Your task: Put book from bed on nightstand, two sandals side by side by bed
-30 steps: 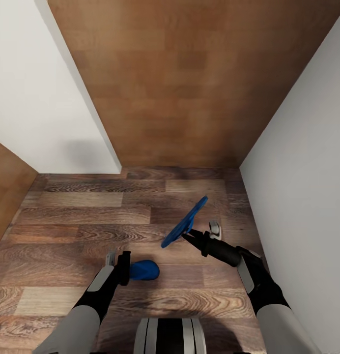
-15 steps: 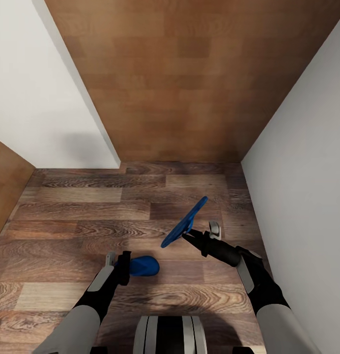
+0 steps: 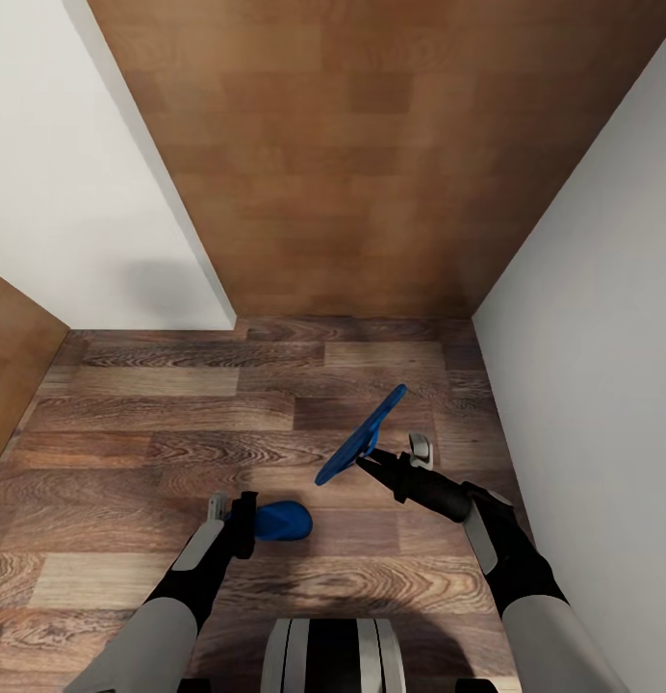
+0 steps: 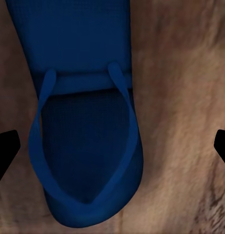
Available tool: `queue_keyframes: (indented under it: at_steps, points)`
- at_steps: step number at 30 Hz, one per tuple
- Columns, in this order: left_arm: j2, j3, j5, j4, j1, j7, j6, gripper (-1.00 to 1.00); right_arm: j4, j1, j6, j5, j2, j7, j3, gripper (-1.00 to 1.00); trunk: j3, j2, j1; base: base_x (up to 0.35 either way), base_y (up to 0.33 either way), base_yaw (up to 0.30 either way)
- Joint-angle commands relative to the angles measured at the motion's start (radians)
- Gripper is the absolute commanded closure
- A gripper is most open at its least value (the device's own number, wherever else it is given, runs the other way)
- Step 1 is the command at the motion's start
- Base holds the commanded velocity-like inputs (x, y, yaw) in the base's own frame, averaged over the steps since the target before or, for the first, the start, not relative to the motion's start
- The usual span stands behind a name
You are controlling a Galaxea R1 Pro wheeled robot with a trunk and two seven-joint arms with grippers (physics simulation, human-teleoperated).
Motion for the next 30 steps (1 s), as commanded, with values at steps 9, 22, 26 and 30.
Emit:
queue_keyframes:
  at_steps: [9, 22, 26, 30]
  points:
    - [-0.007, 0.006, 0.001, -0.002, 0.000, 0.012, -0.001, -1.00, 0.000, 0.000, 0.011, 0.000, 0.001, 0.004, -0.003, 1.00, -0.001, 0.000, 0.000, 0.000, 0.000, 0.000]
    - [-0.016, 0.004, 0.000, -0.002, -0.003, 0.013, 0.001, -1.00, 0.000, 0.000, 0.011, 0.000, 0.001, 0.004, -0.005, 1.00, -0.001, 0.000, 0.000, 0.000, 0.000, 0.000]
    - [-0.016, 0.004, 0.000, -0.002, -0.004, 0.012, 0.001, -1.00, 0.000, 0.000, 0.011, 0.000, 0.001, 0.005, -0.005, 1.00, -0.001, 0.000, 0.000, 0.000, 0.000, 0.000]
    - [-0.016, 0.004, 0.000, -0.002, -0.005, 0.008, 0.003, -1.00, 0.000, 0.000, 0.011, 0.000, 0.001, 0.004, -0.005, 1.00, -0.001, 0.000, 0.000, 0.000, 0.000, 0.000]
